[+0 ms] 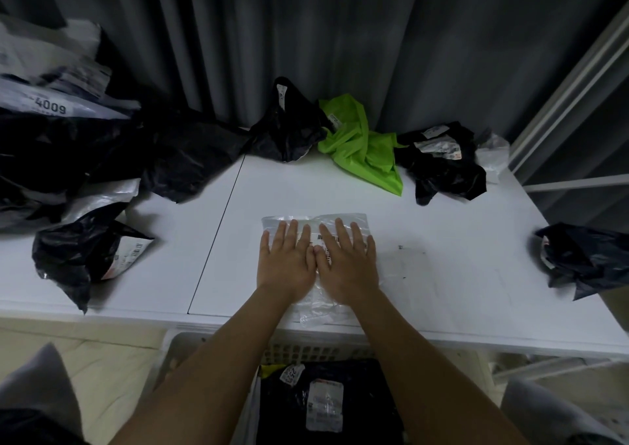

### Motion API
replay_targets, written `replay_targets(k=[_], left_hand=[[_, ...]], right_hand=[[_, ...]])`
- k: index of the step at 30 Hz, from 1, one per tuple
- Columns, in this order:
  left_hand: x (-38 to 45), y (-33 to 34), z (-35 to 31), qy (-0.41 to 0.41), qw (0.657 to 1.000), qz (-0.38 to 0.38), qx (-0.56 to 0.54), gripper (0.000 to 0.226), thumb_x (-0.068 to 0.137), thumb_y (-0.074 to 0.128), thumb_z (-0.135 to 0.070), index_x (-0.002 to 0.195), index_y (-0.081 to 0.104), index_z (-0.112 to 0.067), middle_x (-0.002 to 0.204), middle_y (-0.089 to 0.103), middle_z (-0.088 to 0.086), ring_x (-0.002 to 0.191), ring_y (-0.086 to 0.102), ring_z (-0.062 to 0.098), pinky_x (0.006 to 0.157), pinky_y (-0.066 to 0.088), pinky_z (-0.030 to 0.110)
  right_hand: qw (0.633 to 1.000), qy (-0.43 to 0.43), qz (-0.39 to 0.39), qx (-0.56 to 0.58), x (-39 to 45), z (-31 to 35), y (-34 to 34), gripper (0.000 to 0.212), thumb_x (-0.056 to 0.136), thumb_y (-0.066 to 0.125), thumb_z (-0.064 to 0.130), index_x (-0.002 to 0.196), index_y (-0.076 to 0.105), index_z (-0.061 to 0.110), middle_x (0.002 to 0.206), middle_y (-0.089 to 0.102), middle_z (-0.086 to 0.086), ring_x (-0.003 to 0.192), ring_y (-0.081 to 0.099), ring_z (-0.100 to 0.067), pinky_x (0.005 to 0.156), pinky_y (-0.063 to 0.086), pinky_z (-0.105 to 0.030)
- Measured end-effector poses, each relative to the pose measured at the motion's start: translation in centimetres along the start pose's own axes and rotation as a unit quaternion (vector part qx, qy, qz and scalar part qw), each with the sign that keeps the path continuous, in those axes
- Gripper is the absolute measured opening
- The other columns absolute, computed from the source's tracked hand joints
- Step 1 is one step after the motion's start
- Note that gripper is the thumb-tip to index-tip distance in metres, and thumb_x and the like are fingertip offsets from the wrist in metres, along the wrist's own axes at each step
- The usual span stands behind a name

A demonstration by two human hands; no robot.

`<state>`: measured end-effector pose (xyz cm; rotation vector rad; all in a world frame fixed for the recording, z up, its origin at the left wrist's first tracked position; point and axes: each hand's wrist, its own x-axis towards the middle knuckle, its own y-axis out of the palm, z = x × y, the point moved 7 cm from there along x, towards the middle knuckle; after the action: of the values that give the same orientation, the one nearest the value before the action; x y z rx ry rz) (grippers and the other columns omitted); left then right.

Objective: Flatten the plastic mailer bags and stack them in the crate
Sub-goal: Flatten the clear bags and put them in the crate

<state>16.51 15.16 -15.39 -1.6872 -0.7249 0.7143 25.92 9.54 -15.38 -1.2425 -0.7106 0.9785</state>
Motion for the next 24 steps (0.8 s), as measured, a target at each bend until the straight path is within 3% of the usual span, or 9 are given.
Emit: replay_targets(k=[24], left_hand=[[-0.03, 0.71, 0.25, 0.003, 1.0, -0.01, 0.004, 0.054, 0.102, 0.008, -0.038, 0.153, -0.002, -0.023, 0.16, -0.009, 0.003, 0.146, -0.016, 0.019, 0.119, -0.008, 0.044]], right_hand=[[1.0, -0.003, 0.0, -0.009, 0.03, -0.04, 0.3, 0.054, 0.099, 0.005, 0.046, 0.153, 0.007, 0.034, 0.162, -0.004, 0.003, 0.147, -0.012, -0.021, 0.117, -0.01, -0.046]])
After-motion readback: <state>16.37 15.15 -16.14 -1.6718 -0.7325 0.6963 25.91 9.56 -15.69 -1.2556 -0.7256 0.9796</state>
